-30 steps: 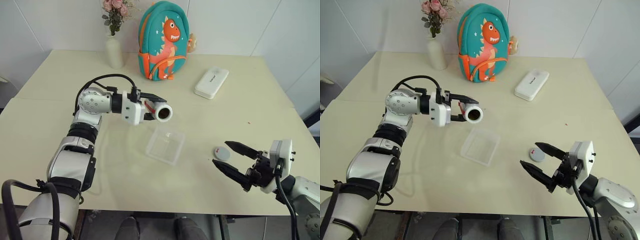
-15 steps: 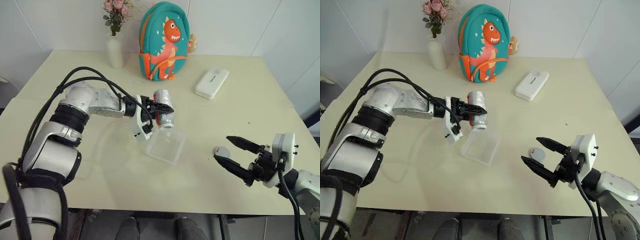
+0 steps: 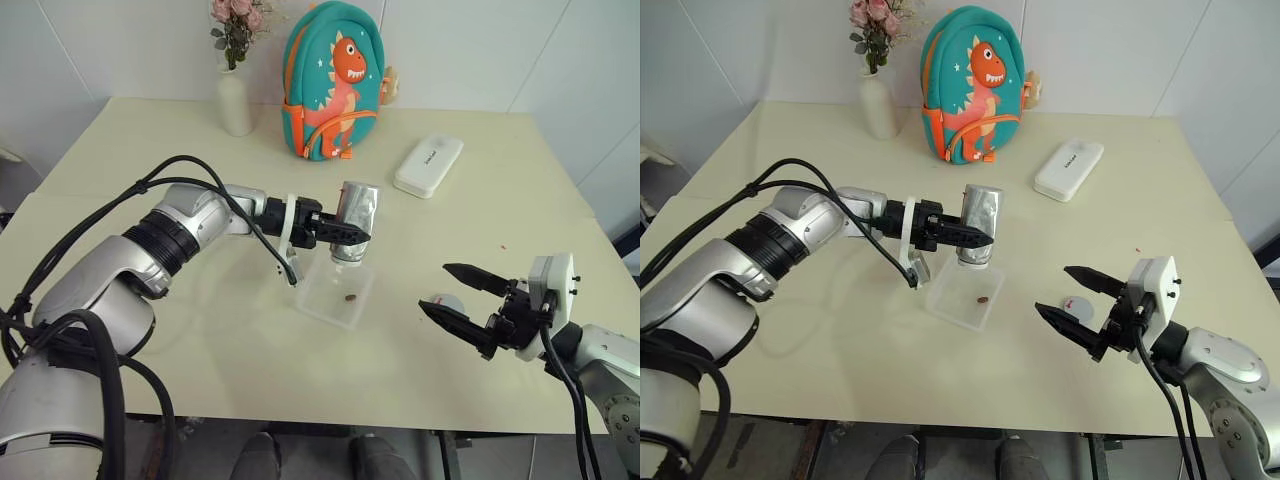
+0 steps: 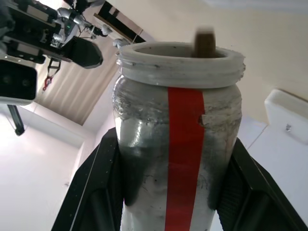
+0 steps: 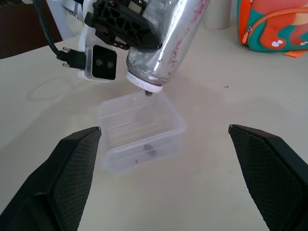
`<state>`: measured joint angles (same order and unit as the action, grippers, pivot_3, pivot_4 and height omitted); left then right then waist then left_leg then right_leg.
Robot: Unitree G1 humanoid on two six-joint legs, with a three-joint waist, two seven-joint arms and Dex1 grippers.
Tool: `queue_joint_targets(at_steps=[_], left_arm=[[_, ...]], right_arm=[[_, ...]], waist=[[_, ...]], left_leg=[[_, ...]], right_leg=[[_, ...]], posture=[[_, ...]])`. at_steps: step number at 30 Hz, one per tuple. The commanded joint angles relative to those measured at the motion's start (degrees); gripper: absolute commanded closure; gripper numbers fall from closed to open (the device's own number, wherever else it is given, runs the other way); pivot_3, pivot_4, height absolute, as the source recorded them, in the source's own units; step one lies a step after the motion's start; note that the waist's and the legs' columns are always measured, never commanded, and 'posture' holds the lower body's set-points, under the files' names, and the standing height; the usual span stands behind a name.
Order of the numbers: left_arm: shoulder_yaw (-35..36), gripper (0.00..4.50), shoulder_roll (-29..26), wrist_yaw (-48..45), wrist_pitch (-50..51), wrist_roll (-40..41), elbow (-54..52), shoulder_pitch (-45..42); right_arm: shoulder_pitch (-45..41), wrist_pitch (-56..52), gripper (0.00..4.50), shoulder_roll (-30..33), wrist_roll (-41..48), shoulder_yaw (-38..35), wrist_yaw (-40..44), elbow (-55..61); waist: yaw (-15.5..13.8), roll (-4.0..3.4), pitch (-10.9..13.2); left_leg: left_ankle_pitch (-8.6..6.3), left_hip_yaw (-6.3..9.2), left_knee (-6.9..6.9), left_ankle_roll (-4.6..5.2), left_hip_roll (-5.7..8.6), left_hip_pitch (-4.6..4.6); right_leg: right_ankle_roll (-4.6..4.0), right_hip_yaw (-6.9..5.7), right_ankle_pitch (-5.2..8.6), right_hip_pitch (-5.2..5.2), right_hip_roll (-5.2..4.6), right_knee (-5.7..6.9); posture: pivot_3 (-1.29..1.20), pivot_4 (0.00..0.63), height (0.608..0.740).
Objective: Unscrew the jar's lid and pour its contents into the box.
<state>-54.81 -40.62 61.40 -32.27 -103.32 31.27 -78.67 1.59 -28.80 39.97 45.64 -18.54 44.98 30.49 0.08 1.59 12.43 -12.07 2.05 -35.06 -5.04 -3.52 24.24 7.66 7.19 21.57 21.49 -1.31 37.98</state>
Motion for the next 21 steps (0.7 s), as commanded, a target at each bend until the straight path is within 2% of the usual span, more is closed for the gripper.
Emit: queue_joint_targets(at_steps=[1,4,8,10,11,13,14,15,16,19,21], left_arm=[[-0.5,2.52,-1.5,-0.2,2.2,-0.2,-2.0,-0.3],[1.2,2.52,-0.9,-1.4,-1.1,4.7,0.4,-0.6],[9.6,2.52,2.5,-12.5,-16.1,26.9,14.2,-0.4],[11.4,2.52,2.4,-16.5,-18.3,31.3,15.6,0.1],[13.2,2.52,3.1,-20.4,-22.1,36.7,17.8,0.6],[20.6,2.52,5.9,-34.6,-27.4,55.8,24.6,4.0],[25.8,2.52,7.7,-43.6,-25.8,67.1,26.3,6.9],[31.1,2.52,10.0,-56.5,-20.7,80.2,25.8,10.7],[34.7,2.52,11.5,-66.1,-16.6,89.0,24.7,13.3],[44.6,2.52,14.9,-83.2,-3.3,107.6,19.1,19.1],[49.7,2.52,16.4,-89.2,5.4,115.2,15.1,22.0]], right_arm=[[-0.8,0.6,0.04,0.1,-0.2,-0.2,0.1,0.1],[-1.3,0.9,0.04,0.0,-0.9,0.3,0.3,-0.4],[-1.6,1.2,0.04,-0.2,-0.8,0.3,0.8,-0.5],[-1.6,1.3,0.04,-0.1,-0.8,0.1,1.0,-0.6],[-1.5,1.4,0.04,-0.1,-0.8,-0.1,1.1,-0.6],[-2.0,1.2,0.04,0.2,-0.4,-0.6,1.4,-0.9],[-2.3,1.3,0.04,0.4,-0.3,-0.9,1.7,-1.3],[-2.5,1.2,0.04,0.7,0.0,-1.3,2.1,-1.6],[-2.7,1.2,0.04,0.8,0.1,-1.6,2.4,-1.8],[-2.7,0.9,0.04,1.5,2.0,-2.6,5.6,-2.1],[-2.8,0.8,0.04,2.1,2.8,-3.0,7.5,-2.7]], waist=[[-0.2,0.0,0.0],[-0.2,0.01,0.0],[-0.4,0.01,0.0],[-0.2,0.01,0.0],[-0.1,0.01,0.0],[-0.1,-0.05,-0.1],[-0.1,-0.06,-0.1],[0.0,-0.11,-0.1],[0.0,-0.12,-0.1],[0.3,-0.12,-0.1],[0.3,-0.12,-0.1]], left_leg=[[0.01,-0.01,-0.02,0.01,0.0,0.0],[0.01,-0.08,-0.05,0.03,0.01,0.0],[0.02,-0.12,-0.07,0.04,0.0,-0.01],[0.02,-0.14,-0.07,0.04,0.0,-0.02],[0.02,-0.18,-0.06,0.05,0.0,-0.03],[0.03,-0.23,-0.05,0.03,0.0,-0.06],[0.05,-0.3,-0.06,-0.02,0.0,-0.1],[0.06,-0.32,-0.08,-0.02,0.0,-0.1],[0.07,-0.38,-0.1,-0.03,0.0,-0.15],[0.11,-0.4,-0.15,-0.01,-0.04,-0.19],[0.13,-0.31,-0.18,0.06,-0.08,-0.2]], right_leg=[[0.01,0.02,-0.01,0.0,0.0,0.01],[0.06,0.09,-0.04,0.0,0.0,0.01],[0.06,0.13,-0.04,0.0,-0.01,0.04],[0.06,0.13,-0.04,0.01,-0.01,0.05],[0.06,0.15,-0.04,0.01,-0.01,0.04],[0.06,0.19,-0.04,0.01,-0.01,0.02],[0.06,0.2,-0.04,-0.01,-0.03,0.05],[0.06,0.21,-0.04,0.0,-0.04,0.08],[0.06,0.24,-0.04,-0.01,-0.04,0.14],[0.04,0.25,-0.04,0.03,0.0,0.38],[0.03,0.25,-0.03,0.06,0.09,0.54]], posture=[[0.0,0.15,0.74],[0.0,0.15,0.74],[0.0,0.15,0.74],[0.0,0.15,0.74],[0.0,0.15,0.74],[0.0,0.15,0.74],[0.0,0.15,0.74],[0.0,0.15,0.74],[0.0,0.15,0.74],[0.0,0.15,0.74],[0.0,0.15,0.74]])
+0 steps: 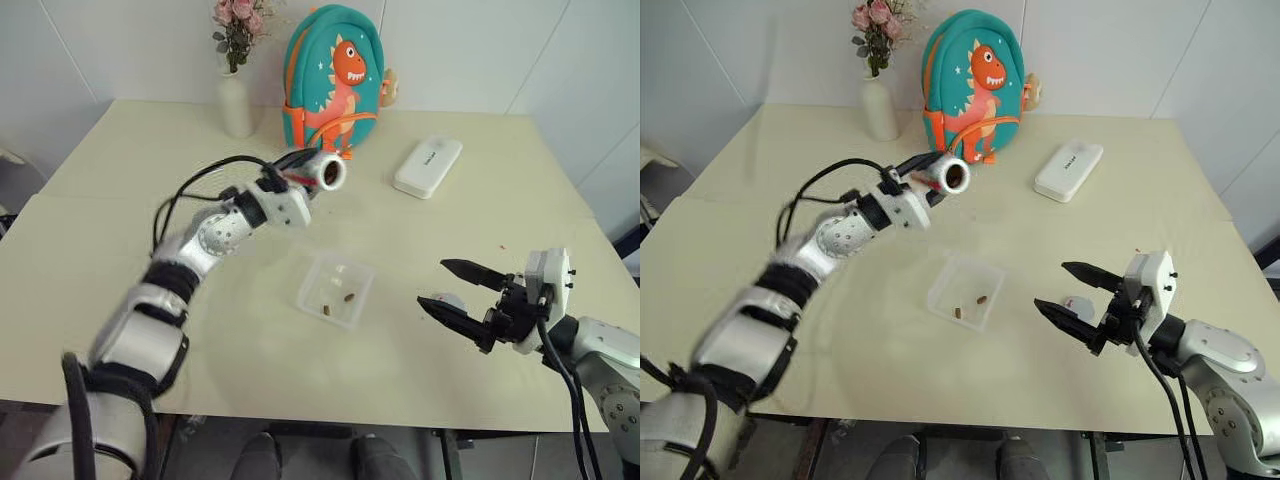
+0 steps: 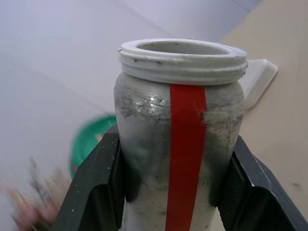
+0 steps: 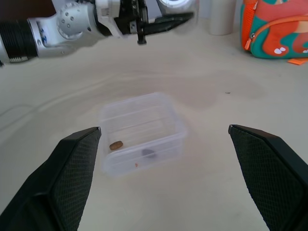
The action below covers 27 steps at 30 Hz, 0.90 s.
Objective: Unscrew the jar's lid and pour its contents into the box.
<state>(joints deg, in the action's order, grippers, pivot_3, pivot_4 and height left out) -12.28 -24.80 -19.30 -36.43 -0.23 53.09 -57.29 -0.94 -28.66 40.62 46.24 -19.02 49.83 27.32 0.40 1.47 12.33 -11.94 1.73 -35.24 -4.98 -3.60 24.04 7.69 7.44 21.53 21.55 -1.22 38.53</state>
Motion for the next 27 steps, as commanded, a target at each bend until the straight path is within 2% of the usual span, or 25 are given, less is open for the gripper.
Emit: queue_joint_targets(at_steps=[1,5,11,18,27], left_arm=[[8.9,2.52,1.1,-10.5,12.7,14.6,-8.8,1.9],[14.0,2.52,1.1,-16.7,23.5,21.5,-15.7,7.6],[17.0,2.52,0.0,-23.4,36.0,24.8,-19.7,11.7],[16.4,2.52,-1.6,-27.0,36.8,21.1,-19.8,14.5],[16.9,2.52,-0.8,-28.3,37.2,19.6,-20.2,15.9]], right_arm=[[-0.4,0.8,0.04,1.7,2.4,-2.6,3.4,0.1],[-2.2,1.2,0.04,2.8,3.4,-2.5,8.2,-2.7],[-5.1,0.9,0.04,2.3,3.4,-0.9,10.8,-4.7],[-6.1,1.7,0.04,1.2,2.1,0.5,11.5,-5.8],[-6.9,2.9,0.04,0.3,0.5,1.8,10.9,-6.4]], waist=[[0.0,0.0,0.0],[0.0,0.0,0.0],[0.4,0.0,0.0],[1.2,0.0,0.0],[1.3,0.01,0.0]], left_leg=[[0.02,0.03,-0.03,0.01,-0.01,-0.01],[0.03,0.1,-0.35,0.05,0.0,-0.04],[0.04,0.15,-0.71,0.12,-0.01,-0.04],[0.06,0.18,-0.72,0.15,-0.01,-0.01],[0.05,0.18,-0.67,0.16,-0.01,0.03]], right_leg=[[0.0,0.0,0.0,0.0,0.02,0.08],[0.02,0.0,-0.03,-0.14,0.03,0.21],[0.1,0.03,-0.25,-0.25,0.07,0.26],[0.16,0.05,-0.35,-0.27,0.08,0.18],[0.17,0.06,-0.36,-0.22,0.08,0.1]], posture=[[0.0,0.15,0.74],[0.0,0.15,0.74],[0.0,0.15,0.74],[0.0,0.15,0.74],[0.0,0.15,0.74]])
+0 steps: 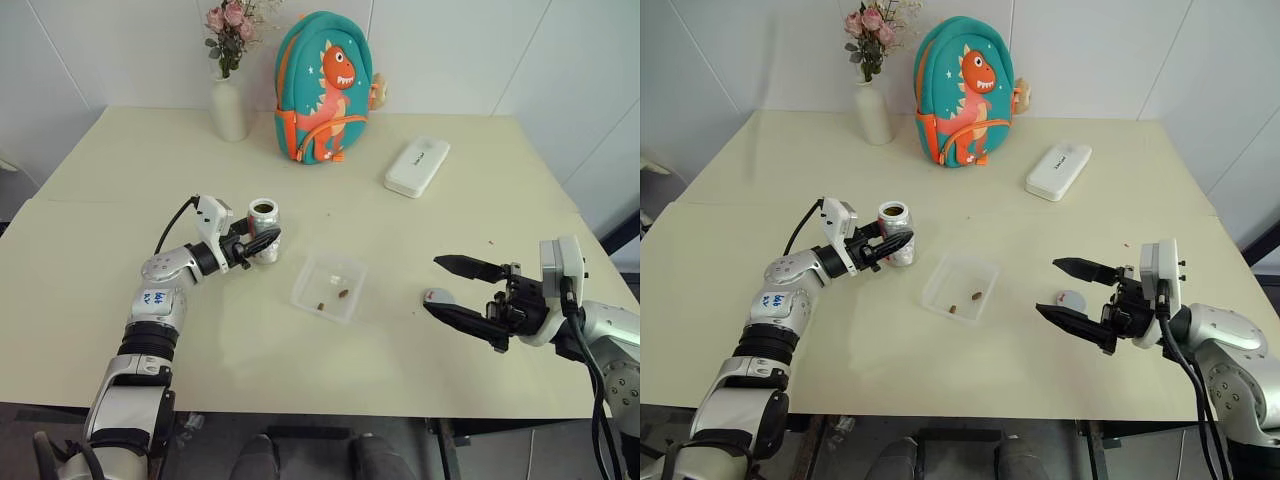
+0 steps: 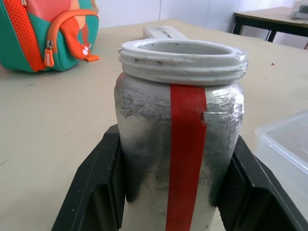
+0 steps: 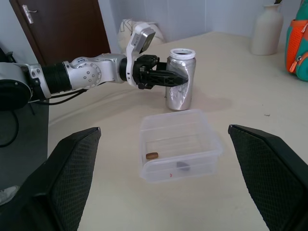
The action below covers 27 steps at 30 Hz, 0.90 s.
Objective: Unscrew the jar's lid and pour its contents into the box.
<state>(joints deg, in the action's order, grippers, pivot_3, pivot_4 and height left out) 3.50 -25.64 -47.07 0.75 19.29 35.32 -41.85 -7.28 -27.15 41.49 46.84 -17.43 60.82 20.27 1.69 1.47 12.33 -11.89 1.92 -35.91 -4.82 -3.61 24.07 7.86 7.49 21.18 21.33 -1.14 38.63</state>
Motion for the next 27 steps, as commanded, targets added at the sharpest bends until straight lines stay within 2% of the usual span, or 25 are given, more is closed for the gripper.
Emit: queue_joint_targets(at_steps=[1,3,9,15,20,27], left_arm=[[1.3,2.52,0.1,-0.5,0.2,0.2,-2.6,0.6],[1.5,1.79,-0.1,-0.4,0.5,0.1,-3.0,0.9],[1.7,0.03,-0.6,-0.9,1.0,-0.1,-5.1,2.4],[1.6,0.03,-2.3,-2.2,1.7,-0.5,-9.0,4.2],[1.6,0.03,-5.9,-6.2,1.3,-0.6,-10.5,5.3],[0.3,0.03,-9.5,-12.8,2.0,-1.3,-9.0,3.0]], right_arm=[[-0.6,1.4,0.04,-0.6,-0.2,0.3,-0.1,0.6],[-0.7,1.6,0.0,-0.7,-0.5,0.6,-0.2,0.5],[-1.9,1.7,0.0,-0.5,-1.2,1.3,0.0,-0.5],[-4.1,1.6,0.0,-0.1,-1.7,2.0,1.0,-2.3],[-5.0,1.0,0.0,1.0,-0.6,1.0,3.5,-3.6],[-8.2,1.8,0.0,1.1,-2.0,1.3,4.6,-6.8]], waist=[[0.0,0.0,0.0],[0.0,0.0,0.0],[0.0,0.0,0.0],[0.0,0.0,0.0],[0.0,0.0,0.0],[0.0,0.0,0.0]], left_leg=[[0.0,0.0,0.0,0.0,0.0,0.0],[0.0,0.0,0.03,0.0,0.0,0.01],[-0.01,-0.01,0.07,0.01,0.0,0.01],[-0.01,-0.01,0.16,0.01,-0.01,0.01],[-0.01,-0.04,0.31,0.01,-0.01,0.01],[-0.01,-0.07,0.45,0.01,-0.02,0.02]], right_leg=[[0.0,0.01,0.0,0.0,0.0,-0.01],[0.0,0.01,0.0,0.01,0.0,-0.03],[0.0,0.01,0.0,0.01,0.0,-0.1],[0.0,0.02,0.0,0.03,-0.01,-0.14],[-0.01,0.03,0.0,0.05,-0.01,-0.28],[-0.02,0.03,-0.01,0.07,-0.02,-0.45]], posture=[[0.0,0.15,0.74],[0.0,0.15,0.74],[0.0,0.15,0.74],[0.0,0.15,0.74],[0.0,0.15,0.74],[0.0,0.15,0.74]])
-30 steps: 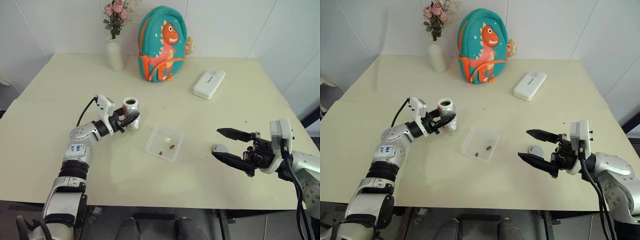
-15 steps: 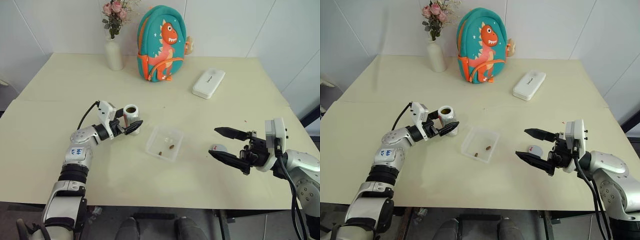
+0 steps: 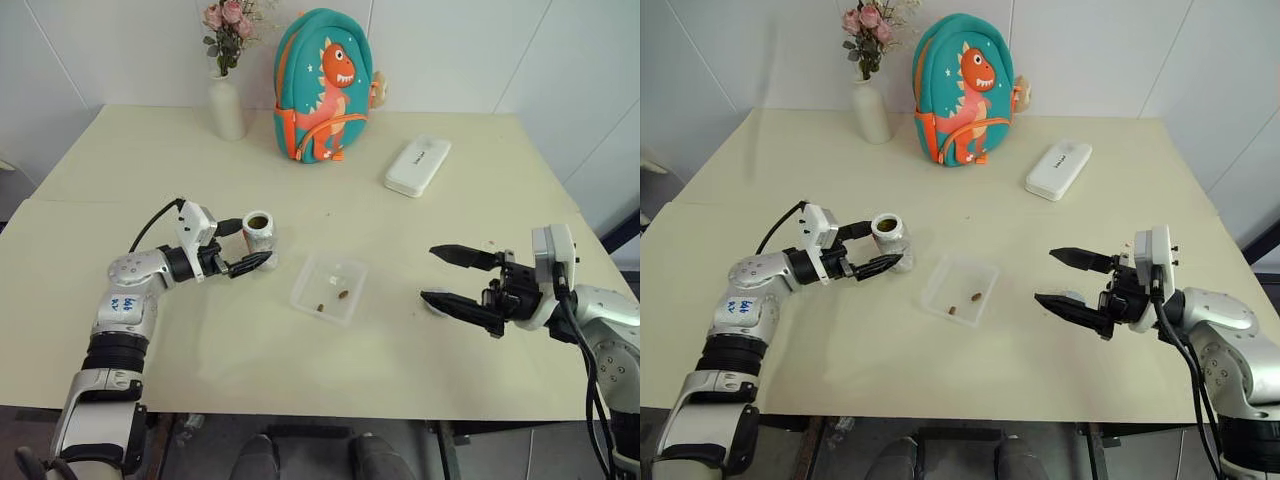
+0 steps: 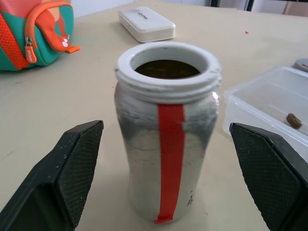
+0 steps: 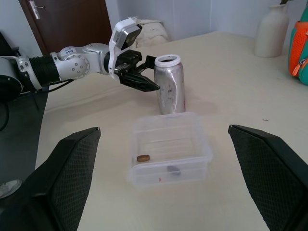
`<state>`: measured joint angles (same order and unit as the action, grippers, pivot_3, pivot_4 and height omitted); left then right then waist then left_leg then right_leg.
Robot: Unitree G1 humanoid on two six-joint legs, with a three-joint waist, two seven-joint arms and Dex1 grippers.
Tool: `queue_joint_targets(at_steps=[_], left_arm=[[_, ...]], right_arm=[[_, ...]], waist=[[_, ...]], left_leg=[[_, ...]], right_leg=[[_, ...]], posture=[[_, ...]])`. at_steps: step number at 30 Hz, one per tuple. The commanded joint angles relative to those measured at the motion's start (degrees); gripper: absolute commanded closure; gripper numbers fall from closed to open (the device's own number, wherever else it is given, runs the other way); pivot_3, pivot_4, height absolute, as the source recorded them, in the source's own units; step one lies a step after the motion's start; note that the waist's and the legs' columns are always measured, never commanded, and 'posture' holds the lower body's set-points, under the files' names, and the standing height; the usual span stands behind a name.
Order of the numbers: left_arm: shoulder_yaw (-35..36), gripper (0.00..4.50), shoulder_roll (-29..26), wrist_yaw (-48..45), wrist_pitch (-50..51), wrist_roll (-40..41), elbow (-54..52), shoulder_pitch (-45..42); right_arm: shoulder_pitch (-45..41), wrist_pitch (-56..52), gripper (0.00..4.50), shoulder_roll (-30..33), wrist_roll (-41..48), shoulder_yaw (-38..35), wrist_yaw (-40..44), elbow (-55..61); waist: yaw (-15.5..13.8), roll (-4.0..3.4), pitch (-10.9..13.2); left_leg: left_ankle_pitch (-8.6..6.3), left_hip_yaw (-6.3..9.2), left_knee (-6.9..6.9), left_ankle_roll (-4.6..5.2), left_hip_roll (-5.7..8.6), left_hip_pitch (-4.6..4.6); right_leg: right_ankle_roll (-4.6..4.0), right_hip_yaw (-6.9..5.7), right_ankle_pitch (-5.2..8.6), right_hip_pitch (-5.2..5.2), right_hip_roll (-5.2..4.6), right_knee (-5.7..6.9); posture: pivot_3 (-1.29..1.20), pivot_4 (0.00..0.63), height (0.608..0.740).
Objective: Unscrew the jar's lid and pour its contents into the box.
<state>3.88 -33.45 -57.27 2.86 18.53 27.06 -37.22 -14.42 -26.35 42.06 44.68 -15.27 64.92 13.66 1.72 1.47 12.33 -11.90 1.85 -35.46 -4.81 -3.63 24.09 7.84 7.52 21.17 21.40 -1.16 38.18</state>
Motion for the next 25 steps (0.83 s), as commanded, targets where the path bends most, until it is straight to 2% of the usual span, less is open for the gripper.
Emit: queue_joint_targets(at_steps=[1,4,11,17,20,25], left_arm=[[-0.2,0.03,-2.0,-2.9,-0.2,-0.8,0.1,-2.4],[0.1,0.03,-2.1,-3.4,-0.4,-1.3,2.6,-4.6],[-1.9,0.03,-7.7,-10.1,-1.9,-5.1,9.7,-8.7],[-2.8,0.03,-10.7,-20.0,0.5,-3.3,4.9,-6.4],[-0.8,0.03,-13.6,-23.6,3.9,-0.9,0.8,-4.5],[6.7,0.03,-19.5,-28.4,0.7,3.2,4.1,-0.8]], right_arm=[[-1.2,1.2,0.0,0.5,-0.2,-0.8,0.5,-0.3],[-1.5,1.4,0.0,0.5,-0.5,-0.8,0.7,-0.6],[0.2,1.0,0.0,0.9,-0.1,-2.5,-1.2,2.2],[2.2,-0.8,0.0,3.2,1.6,-5.5,-1.7,4.0],[2.5,-0.7,0.0,4.6,1.3,-6.8,-1.4,3.6],[3.8,-0.6,0.0,5.6,1.4,-8.3,-0.3,3.0]], waist=[[0.0,0.0,0.0],[-0.1,0.0,0.0],[0.3,0.0,0.0],[0.1,-0.01,0.0],[0.1,-0.01,0.0],[0.7,-0.01,0.0]], left_leg=[[0.0,0.0,0.03,0.0,0.0,0.0],[0.0,0.0,0.14,0.0,0.0,0.02],[0.0,-0.05,0.31,0.0,-0.02,0.03],[-0.01,-0.09,0.37,0.0,-0.03,0.05],[-0.01,-0.09,0.35,0.0,-0.04,0.03],[-0.02,-0.09,0.39,0.01,-0.09,0.02]], right_leg=[[0.0,0.0,0.0,0.0,0.0,-0.04],[0.0,-0.01,0.0,0.02,-0.01,-0.14],[-0.01,-0.01,0.01,0.09,-0.01,-0.24],[-0.07,-0.01,0.04,0.1,-0.02,-0.28],[-0.07,-0.01,0.04,0.09,-0.03,-0.25],[-0.12,-0.01,0.06,0.13,-0.01,-0.24]], posture=[[0.0,0.15,0.74],[0.0,0.15,0.74],[0.0,0.15,0.74],[0.0,0.15,0.74],[0.0,0.15,0.74],[0.0,0.15,0.74]])
